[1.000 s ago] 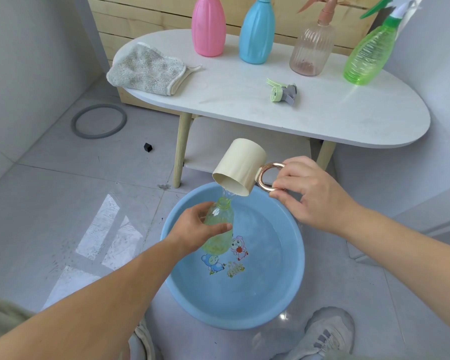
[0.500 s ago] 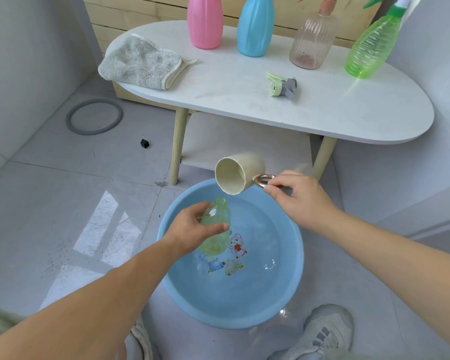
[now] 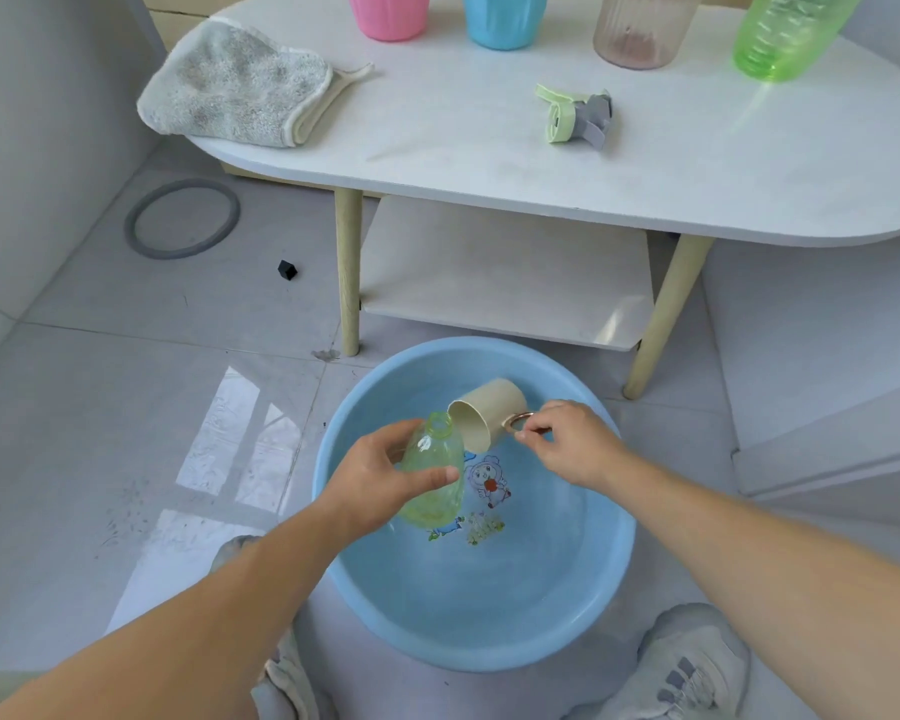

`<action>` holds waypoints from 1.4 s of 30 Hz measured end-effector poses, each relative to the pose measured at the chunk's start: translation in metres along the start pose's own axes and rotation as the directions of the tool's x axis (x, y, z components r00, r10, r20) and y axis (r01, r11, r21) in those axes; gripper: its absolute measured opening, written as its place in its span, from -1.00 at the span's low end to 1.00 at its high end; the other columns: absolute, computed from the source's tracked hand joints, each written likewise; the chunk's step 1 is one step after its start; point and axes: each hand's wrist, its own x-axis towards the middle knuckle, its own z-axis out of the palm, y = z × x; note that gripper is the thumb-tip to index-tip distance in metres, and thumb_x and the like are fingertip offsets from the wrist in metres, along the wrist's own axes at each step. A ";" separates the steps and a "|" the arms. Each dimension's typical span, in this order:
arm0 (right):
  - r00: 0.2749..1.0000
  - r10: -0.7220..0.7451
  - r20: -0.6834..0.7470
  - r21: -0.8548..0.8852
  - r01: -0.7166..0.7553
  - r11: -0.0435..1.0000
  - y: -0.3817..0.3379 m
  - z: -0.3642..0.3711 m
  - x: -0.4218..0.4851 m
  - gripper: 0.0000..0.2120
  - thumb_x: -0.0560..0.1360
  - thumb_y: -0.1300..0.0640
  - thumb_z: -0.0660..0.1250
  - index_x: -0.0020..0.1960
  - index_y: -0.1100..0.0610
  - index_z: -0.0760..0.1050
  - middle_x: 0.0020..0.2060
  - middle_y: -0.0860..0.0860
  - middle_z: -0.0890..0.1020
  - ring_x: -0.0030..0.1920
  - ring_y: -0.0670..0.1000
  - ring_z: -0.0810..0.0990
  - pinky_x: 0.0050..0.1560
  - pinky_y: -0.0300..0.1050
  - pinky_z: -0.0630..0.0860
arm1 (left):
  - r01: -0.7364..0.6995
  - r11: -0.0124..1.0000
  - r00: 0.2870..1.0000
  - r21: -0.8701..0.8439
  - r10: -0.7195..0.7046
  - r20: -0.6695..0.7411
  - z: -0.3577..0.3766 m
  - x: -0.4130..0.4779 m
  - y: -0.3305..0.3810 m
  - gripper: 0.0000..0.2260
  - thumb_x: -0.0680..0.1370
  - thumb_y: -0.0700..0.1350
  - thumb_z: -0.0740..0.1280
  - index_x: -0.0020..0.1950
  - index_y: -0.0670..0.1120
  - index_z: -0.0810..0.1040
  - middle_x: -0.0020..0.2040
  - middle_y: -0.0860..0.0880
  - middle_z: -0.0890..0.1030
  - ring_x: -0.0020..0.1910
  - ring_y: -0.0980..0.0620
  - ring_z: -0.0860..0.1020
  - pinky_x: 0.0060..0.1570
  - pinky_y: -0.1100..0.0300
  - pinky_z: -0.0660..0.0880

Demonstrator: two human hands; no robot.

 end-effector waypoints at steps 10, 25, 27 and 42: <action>0.984 0.007 0.177 -0.172 0.024 0.985 0.021 0.012 0.021 -0.72 0.64 0.04 0.19 -0.15 0.10 0.58 -0.23 -0.05 0.44 -0.04 0.03 0.37 0.00 -0.11 0.32 | 0.018 1.000 1.000 -0.010 -0.018 0.025 0.004 0.007 -0.008 -0.62 0.40 -0.07 0.63 0.12 0.24 0.63 0.07 0.20 0.72 0.11 0.23 0.66 0.12 0.28 0.54; 0.966 0.013 0.256 -0.221 0.045 0.974 0.025 0.021 0.022 -0.66 0.64 0.00 0.20 -0.30 0.05 0.41 -0.25 -0.03 0.45 -0.03 0.04 0.39 -0.04 -0.14 0.27 | 0.031 0.999 0.999 -0.023 -0.031 0.017 0.003 0.008 -0.010 -0.62 0.39 -0.08 0.64 0.09 0.26 0.62 0.06 0.23 0.72 0.11 0.26 0.65 0.19 0.22 0.54; 0.968 0.009 0.253 -0.217 0.047 0.975 0.025 0.021 0.021 -0.64 0.64 0.00 0.20 -0.32 0.05 0.40 -0.27 -0.03 0.46 -0.06 0.02 0.37 -0.06 -0.13 0.26 | 0.032 0.999 0.999 -0.020 -0.031 0.018 0.003 0.008 -0.010 -0.62 0.39 -0.08 0.64 0.08 0.27 0.62 0.05 0.24 0.72 0.11 0.26 0.65 0.18 0.23 0.53; 0.972 0.216 0.091 0.276 -0.233 0.932 0.013 0.007 0.009 -0.69 0.57 0.01 0.34 -0.30 0.10 0.60 -0.45 -0.13 0.57 -0.39 0.03 0.48 -0.30 -0.12 0.42 | -0.010 1.000 1.000 -0.019 0.010 -0.002 -0.003 0.004 -0.007 -0.60 0.40 -0.08 0.64 0.10 0.26 0.60 0.04 0.24 0.72 0.09 0.26 0.65 0.14 0.27 0.55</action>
